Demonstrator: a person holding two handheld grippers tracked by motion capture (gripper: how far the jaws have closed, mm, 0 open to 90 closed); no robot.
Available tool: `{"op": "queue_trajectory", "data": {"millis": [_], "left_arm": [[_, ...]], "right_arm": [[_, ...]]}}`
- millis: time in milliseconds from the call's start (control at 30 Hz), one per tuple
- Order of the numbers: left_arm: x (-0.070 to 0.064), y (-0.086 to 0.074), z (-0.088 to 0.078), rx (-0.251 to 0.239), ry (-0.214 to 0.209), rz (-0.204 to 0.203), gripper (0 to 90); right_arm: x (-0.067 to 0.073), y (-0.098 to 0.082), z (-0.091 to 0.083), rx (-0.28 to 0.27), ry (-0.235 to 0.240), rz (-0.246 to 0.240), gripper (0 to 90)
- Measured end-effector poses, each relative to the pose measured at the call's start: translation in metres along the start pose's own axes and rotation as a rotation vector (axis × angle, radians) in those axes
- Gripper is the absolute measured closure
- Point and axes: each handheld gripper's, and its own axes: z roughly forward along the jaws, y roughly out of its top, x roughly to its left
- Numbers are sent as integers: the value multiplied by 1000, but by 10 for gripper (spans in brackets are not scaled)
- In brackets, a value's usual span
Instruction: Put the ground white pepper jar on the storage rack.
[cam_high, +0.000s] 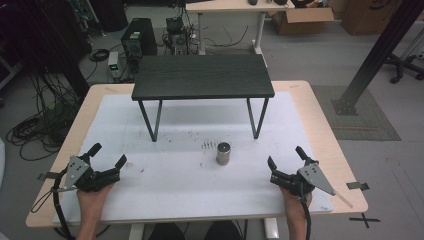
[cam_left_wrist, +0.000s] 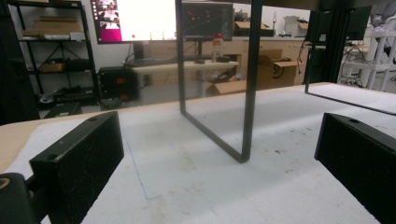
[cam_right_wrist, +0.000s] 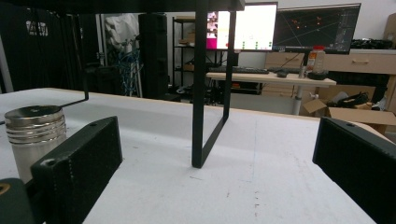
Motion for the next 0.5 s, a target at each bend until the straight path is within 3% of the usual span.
{"op": "queue_trajectory", "data": {"millis": [500], "left_arm": [[0,0,0,-5,1,0,16]], "right_arm": [[-1,0,0,2,3,6,6]]}}
